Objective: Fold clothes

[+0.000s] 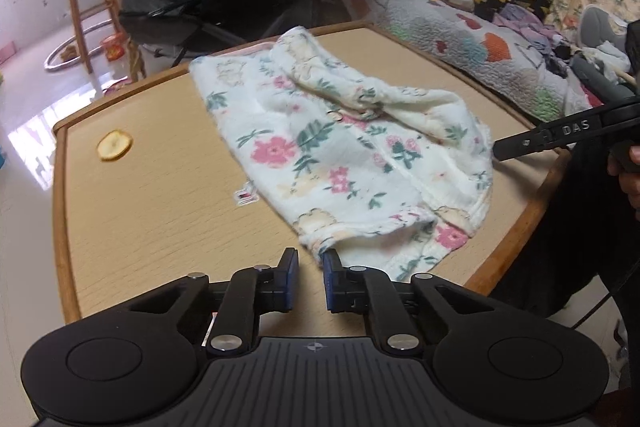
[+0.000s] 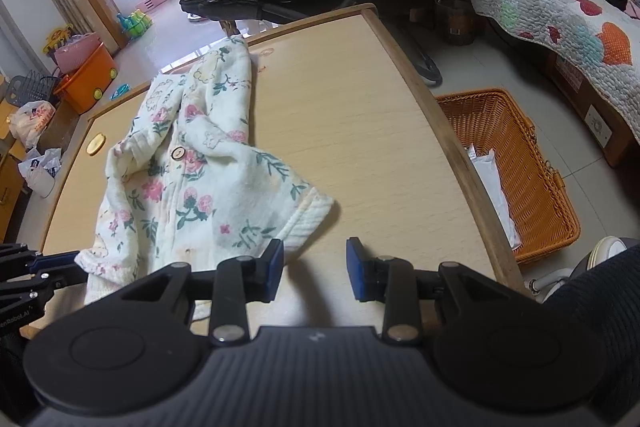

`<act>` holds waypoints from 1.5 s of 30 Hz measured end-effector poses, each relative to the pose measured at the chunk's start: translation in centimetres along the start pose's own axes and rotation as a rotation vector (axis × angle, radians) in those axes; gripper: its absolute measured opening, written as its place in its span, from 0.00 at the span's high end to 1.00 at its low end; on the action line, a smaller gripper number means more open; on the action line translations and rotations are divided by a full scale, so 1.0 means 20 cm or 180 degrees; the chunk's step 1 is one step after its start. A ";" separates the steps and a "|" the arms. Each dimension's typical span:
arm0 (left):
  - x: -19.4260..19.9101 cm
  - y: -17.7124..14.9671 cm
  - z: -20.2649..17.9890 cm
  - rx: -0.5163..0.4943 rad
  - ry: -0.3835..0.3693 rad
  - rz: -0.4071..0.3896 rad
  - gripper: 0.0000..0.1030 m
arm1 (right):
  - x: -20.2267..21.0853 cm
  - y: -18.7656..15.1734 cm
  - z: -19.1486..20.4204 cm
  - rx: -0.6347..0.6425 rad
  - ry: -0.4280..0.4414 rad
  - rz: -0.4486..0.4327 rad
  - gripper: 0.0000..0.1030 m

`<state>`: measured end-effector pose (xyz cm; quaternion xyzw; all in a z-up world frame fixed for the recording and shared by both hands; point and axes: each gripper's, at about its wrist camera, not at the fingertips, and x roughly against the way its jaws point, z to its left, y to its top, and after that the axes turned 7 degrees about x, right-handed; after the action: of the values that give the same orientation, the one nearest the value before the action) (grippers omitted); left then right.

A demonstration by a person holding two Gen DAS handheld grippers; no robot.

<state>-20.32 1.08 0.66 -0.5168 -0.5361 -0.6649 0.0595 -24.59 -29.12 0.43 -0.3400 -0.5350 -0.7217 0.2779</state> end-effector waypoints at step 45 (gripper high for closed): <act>0.17 0.00 -0.11 -0.0034 -0.0135 0.0206 0.87 | 0.06 0.03 0.00 -0.0008 0.0146 -0.0146 0.67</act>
<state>-23.34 0.95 3.37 -0.5481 -0.5166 -0.6544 0.0667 -24.82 -29.43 1.68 -0.3113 -0.5353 -0.7362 0.2731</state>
